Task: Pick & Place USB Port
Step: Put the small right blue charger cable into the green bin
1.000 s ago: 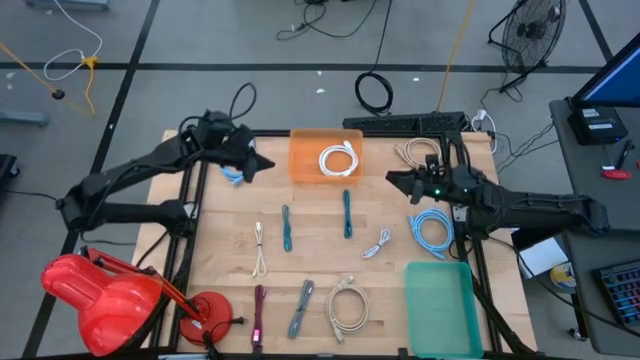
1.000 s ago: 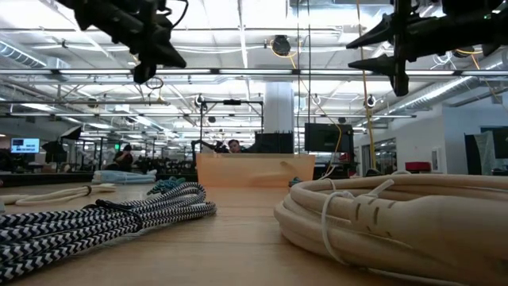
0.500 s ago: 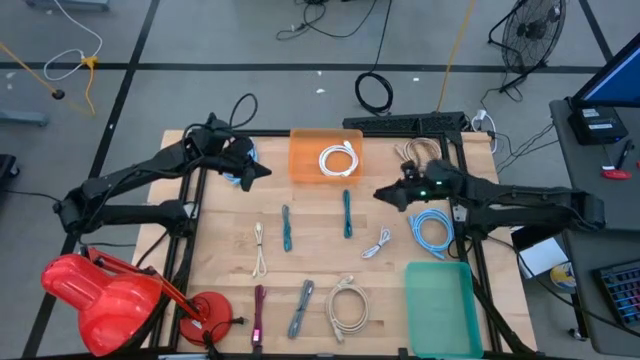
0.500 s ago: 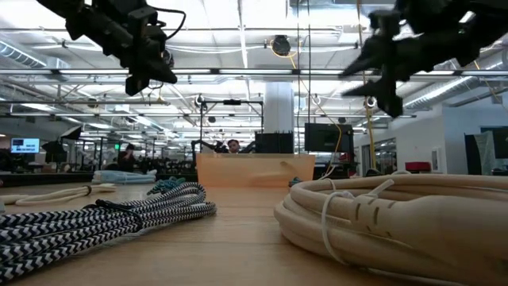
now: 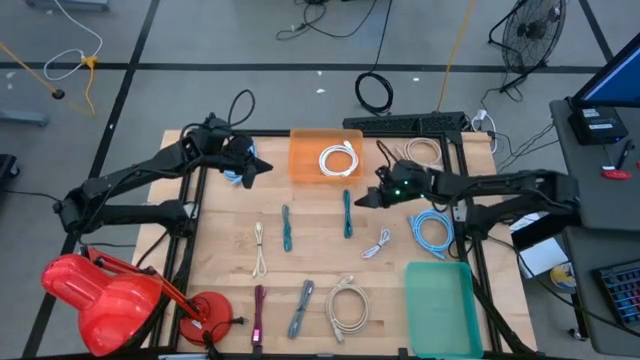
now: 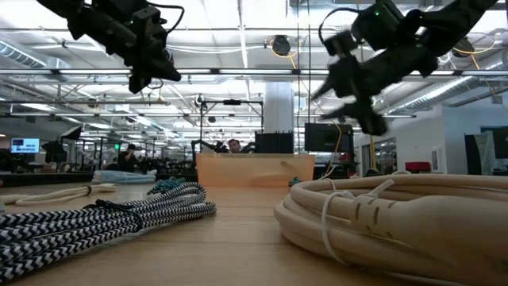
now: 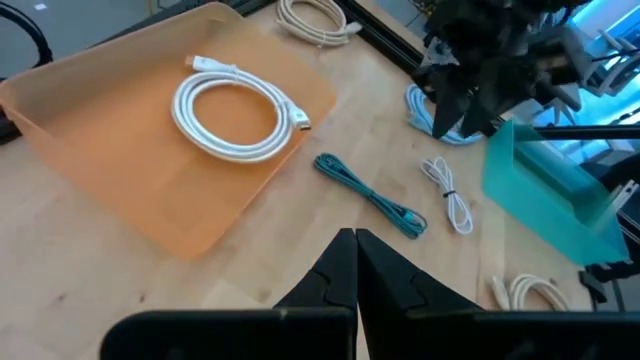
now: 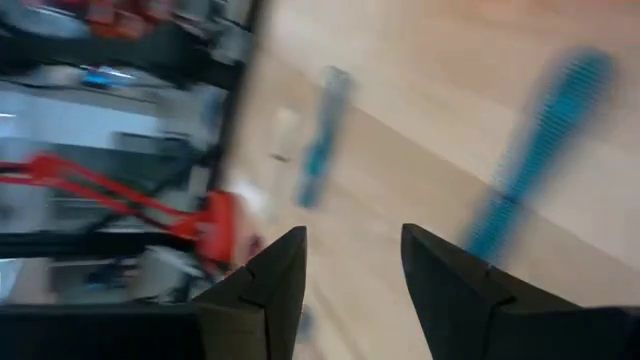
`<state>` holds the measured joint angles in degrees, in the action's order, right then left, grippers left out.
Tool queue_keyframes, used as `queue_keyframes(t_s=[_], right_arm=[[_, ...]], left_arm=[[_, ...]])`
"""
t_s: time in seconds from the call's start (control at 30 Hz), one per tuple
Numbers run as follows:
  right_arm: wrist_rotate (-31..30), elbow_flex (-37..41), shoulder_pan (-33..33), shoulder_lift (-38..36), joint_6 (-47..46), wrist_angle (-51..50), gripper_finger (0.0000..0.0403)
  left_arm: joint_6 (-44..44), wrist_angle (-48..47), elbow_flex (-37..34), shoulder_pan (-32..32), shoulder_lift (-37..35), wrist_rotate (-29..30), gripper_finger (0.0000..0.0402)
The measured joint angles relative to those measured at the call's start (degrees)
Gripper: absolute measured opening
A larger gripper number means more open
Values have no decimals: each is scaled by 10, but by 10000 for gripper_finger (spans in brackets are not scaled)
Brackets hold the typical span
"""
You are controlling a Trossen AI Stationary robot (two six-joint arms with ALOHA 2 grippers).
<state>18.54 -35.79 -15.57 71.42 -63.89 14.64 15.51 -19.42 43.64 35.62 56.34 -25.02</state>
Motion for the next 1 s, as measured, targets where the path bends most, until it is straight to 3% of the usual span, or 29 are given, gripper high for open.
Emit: queue_keyframes(t_s=[0.13, 0.23, 0.43, 0.73, 0.8, 0.87, 1.0], right_arm=[[10, -29, 0, 24, -14, 164, 155], [-21, -61, 0, 37, 6, 250, 155], [-150, -126, 4, 38, 68, 307, 155], [-170, -226, 9, 38, 131, 485, 155], [-149, -259, 7, 37, 153, 467, 155], [-106, -306, 2, 37, 179, 381, 155], [-66, -437, 3, 47, 288, 62, 155]], left_arm=[[0, 0, 0, 1, 0, 3, 0], [1, 0, 0, 2, 0, 7, 0], [6, 2, 0, 2, 0, 8, 1], [7, 2, 0, 2, 0, 11, 1], [7, 2, 0, 2, 0, 11, 1], [7, 2, 0, 2, 0, 11, 1], [7, 2, 0, 2, 0, 12, 1]])
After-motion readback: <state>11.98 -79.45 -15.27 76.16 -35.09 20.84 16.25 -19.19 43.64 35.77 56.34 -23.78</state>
